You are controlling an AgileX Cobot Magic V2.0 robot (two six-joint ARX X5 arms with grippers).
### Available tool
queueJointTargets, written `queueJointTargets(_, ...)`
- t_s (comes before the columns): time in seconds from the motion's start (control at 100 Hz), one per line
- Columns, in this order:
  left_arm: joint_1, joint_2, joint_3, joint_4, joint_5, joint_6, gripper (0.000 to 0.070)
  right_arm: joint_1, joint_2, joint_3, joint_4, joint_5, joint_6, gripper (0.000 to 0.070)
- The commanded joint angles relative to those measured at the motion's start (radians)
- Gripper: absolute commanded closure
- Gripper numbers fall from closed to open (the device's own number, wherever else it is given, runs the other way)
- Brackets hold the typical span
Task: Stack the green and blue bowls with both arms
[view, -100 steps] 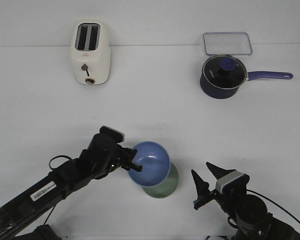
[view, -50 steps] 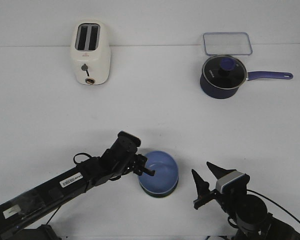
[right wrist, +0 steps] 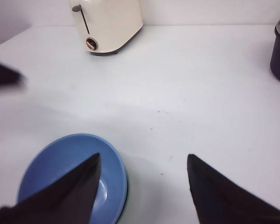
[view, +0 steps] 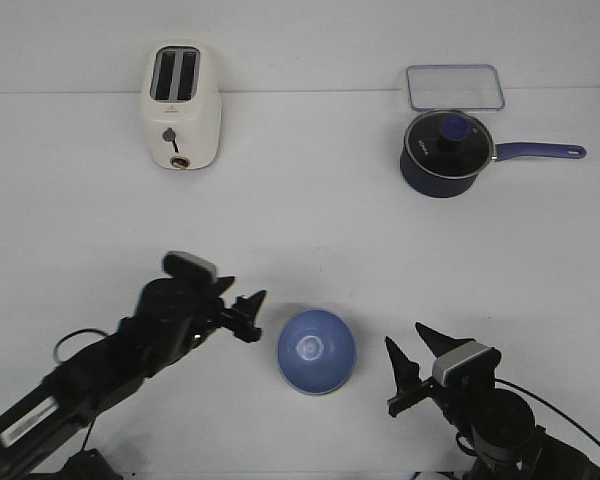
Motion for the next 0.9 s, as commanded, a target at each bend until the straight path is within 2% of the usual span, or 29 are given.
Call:
queueJointTargets(0.0,0.003,-0.104,0.010,-0.053,-0.069,0.032,0.0288,0.011,0.002,0.007,0.006,0.003,-0.009,0.0313)
queueJointTargets(0.09,0.013,-0.249,-0.051,-0.094,-0.140,0.030,0.0281,0.011,0.002,0.007,0.007,0.003,-0.009,0.0313)
queueJointTargets(0.19,0.013,-0.401,-0.177,-0.094,-0.195,-0.008,0.0281,0.011,0.002,0.007,0.009,0.003,-0.009,0.0313)
queueJointTargets(0.33,0.013,-0.560,-0.322,-0.090,-0.197,-0.051,0.0282,0.011,0.002,0.007,0.008,-0.001,-0.009,0.0315)
queueJointTargets(0.37,0.013,-0.590,-0.348,-0.091,-0.197,-0.052,0.0294,0.011,0.002,0.007,0.007,-0.001,-0.009,0.0341)
queueJointTargets(0.41,0.013,-0.613,-0.365,-0.092,-0.197,-0.052,0.0387,0.011,0.002,0.007,0.006,-0.001,-0.009,0.0439)
queueJointTargets(0.47,0.013,-0.628,-0.377,-0.098,-0.196,-0.053,0.0700,0.011,0.002,0.007,0.006,-0.001,-0.009,0.0700)
queueJointTargets(0.51,0.013,-0.631,-0.377,-0.101,-0.197,-0.056,0.0677,0.011,0.002,0.007,0.006,0.000,-0.010,0.0686)
queueJointTargets(0.54,0.013,-0.631,-0.377,-0.096,-0.197,-0.055,0.0696,0.011,0.003,0.007,0.009,0.000,-0.010,0.0690)
queueJointTargets(0.89,0.013,-0.639,-0.373,-0.089,-0.193,-0.051,0.0684,0.012,0.000,0.010,0.014,0.000,-0.002,0.0690)
